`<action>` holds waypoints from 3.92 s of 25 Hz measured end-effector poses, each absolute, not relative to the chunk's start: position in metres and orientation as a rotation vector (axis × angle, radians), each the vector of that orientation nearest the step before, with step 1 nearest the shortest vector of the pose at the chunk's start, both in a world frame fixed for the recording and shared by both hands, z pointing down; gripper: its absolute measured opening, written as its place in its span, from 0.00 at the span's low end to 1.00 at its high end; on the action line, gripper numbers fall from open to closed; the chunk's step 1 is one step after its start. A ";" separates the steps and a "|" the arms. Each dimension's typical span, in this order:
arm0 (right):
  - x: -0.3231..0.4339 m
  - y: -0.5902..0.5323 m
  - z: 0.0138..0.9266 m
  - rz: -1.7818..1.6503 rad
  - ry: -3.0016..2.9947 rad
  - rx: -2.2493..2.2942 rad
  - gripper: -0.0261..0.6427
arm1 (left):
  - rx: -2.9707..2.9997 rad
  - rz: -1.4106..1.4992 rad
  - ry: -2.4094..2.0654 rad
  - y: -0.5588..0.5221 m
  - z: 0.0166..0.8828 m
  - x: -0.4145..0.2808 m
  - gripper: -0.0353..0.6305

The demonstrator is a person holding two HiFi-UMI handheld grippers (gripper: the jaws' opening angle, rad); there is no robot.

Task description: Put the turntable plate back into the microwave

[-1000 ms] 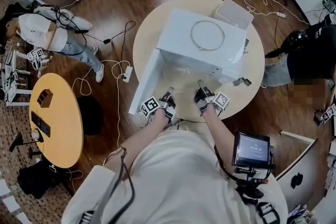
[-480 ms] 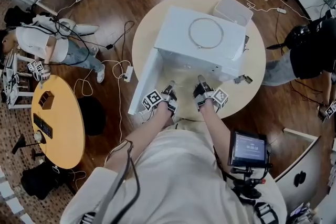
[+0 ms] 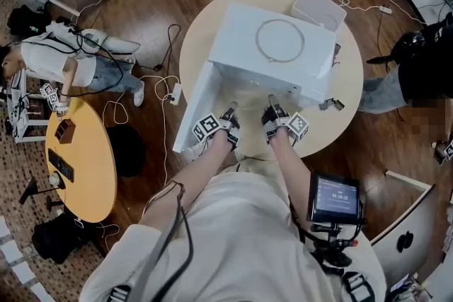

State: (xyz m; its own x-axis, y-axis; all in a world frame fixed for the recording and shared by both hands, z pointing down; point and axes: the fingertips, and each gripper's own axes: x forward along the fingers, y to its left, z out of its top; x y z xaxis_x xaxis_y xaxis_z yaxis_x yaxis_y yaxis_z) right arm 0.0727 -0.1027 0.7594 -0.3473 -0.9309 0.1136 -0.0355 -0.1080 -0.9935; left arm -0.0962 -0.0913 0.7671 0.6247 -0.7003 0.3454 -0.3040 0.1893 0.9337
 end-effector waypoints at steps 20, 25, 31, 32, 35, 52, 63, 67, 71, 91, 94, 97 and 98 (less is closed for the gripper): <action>0.074 -0.125 0.764 -1.533 1.390 -1.099 0.11 | 1.420 -0.314 -0.918 -0.114 0.769 -0.083 0.15; 0.073 -0.132 0.764 -1.510 1.389 -1.092 0.11 | 1.425 -0.298 -0.911 -0.119 0.768 -0.081 0.15; 0.076 -0.144 0.764 -1.498 1.363 -1.079 0.11 | 1.435 -0.275 -0.910 -0.126 0.771 -0.079 0.15; 0.077 -0.146 0.768 -1.496 1.364 -1.088 0.11 | 1.436 -0.271 -0.909 -0.127 0.772 -0.079 0.15; 0.077 -0.148 0.772 -1.499 1.361 -1.104 0.11 | 1.439 -0.259 -0.909 -0.128 0.772 -0.079 0.15; 0.087 -0.166 0.784 -1.452 1.315 -1.136 0.11 | 1.478 -0.184 -0.855 -0.130 0.775 -0.063 0.15; 0.095 -0.181 0.796 -1.429 1.284 -1.174 0.11 | 1.475 -0.189 -0.827 -0.129 0.771 -0.059 0.15; 0.088 -0.183 0.802 -1.421 1.258 -1.175 0.11 | 1.470 -0.182 -0.818 -0.127 0.773 -0.061 0.15; 0.085 -0.194 0.789 -1.420 1.216 -1.177 0.11 | 1.470 -0.179 -0.803 -0.131 0.774 -0.059 0.15; 0.089 -0.208 0.802 -1.385 1.254 -1.212 0.12 | 1.453 -0.267 -0.869 -0.170 0.777 -0.044 0.15; 0.090 -0.207 0.806 -1.383 1.251 -1.218 0.12 | 1.452 -0.268 -0.879 -0.172 0.779 -0.044 0.15; 0.090 -0.207 0.805 -1.371 1.267 -1.218 0.12 | 1.453 -0.268 -0.889 -0.172 0.779 -0.046 0.15; 0.090 -0.207 0.803 -1.371 1.266 -1.215 0.12 | 1.454 -0.268 -0.892 -0.172 0.780 -0.047 0.15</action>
State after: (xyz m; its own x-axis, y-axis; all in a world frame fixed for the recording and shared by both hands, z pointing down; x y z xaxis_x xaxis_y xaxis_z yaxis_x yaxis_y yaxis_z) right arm 0.0899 -0.2073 0.8033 -0.1310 -0.9873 0.0901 -0.0115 -0.0894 -0.9959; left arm -0.0466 -0.1720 0.7800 0.6638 -0.6558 0.3595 -0.3493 0.1533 0.9244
